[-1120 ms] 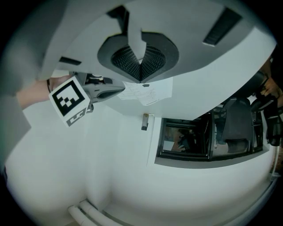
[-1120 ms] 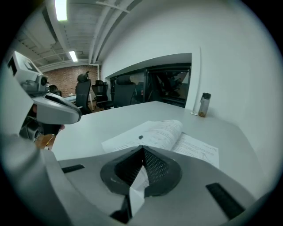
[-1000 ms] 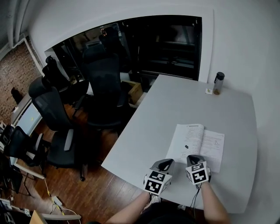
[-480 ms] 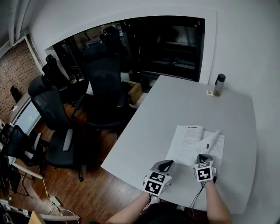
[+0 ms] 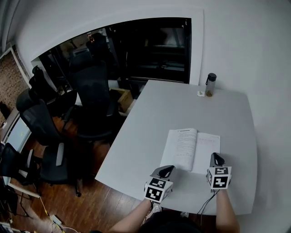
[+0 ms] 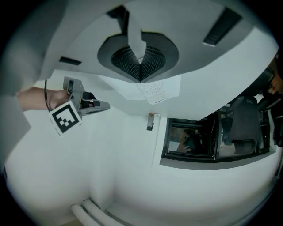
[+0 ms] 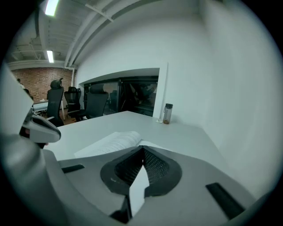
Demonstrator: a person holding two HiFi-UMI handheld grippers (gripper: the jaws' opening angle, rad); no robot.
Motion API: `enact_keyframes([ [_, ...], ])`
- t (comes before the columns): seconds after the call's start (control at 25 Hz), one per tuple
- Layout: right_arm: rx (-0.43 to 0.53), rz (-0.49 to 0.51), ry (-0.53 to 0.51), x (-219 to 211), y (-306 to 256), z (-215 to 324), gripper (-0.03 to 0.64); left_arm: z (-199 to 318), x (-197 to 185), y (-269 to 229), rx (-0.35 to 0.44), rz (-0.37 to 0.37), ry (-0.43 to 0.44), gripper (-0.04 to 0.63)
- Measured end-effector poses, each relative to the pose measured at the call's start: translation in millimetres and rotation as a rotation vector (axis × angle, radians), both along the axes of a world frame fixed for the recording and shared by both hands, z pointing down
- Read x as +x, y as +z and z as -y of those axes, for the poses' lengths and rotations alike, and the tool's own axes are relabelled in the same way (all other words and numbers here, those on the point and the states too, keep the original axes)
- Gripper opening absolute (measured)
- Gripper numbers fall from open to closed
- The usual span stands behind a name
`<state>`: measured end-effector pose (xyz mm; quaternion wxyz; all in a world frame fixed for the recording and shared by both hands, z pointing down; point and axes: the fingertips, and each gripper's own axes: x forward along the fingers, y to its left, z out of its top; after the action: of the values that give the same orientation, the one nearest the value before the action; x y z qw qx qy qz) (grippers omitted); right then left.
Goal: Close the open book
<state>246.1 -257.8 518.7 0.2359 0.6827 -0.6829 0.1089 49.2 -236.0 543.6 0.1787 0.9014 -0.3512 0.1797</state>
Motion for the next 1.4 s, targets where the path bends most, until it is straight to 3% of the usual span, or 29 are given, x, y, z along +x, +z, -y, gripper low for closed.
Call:
enact_keyframes([
  [0.12, -0.017, 0.012, -0.122, -40, 2, 8, 0.005, -1, -4, 3, -0.008, 0.003, -0.012, 0.005],
  [0.32, -0.138, 0.020, -0.330, -123, 47, 17, 0.005, -3, -22, 11, -0.022, 0.019, -0.048, 0.005],
  [0.52, -0.322, -0.080, -0.410, -164, 99, 17, 0.005, -3, -38, 15, -0.026, 0.028, -0.066, 0.005],
  [0.68, -0.353, -0.144, -0.362, -142, 116, 15, 0.005, -4, -46, 23, -0.042, 0.027, -0.072, 0.005],
  [0.92, -0.267, -0.118, -0.229, -96, 93, 15, 0.005, -4, -34, 26, -0.051, 0.019, -0.045, 0.005],
  [1.24, -0.143, -0.051, 0.037, 0, 46, -7, 0.005, -7, -15, 25, -0.050, 0.018, -0.010, 0.005],
  [1.4, -0.048, -0.034, 0.045, 0, 17, -3, 0.005, -4, -10, 22, -0.041, 0.020, -0.004, 0.005],
])
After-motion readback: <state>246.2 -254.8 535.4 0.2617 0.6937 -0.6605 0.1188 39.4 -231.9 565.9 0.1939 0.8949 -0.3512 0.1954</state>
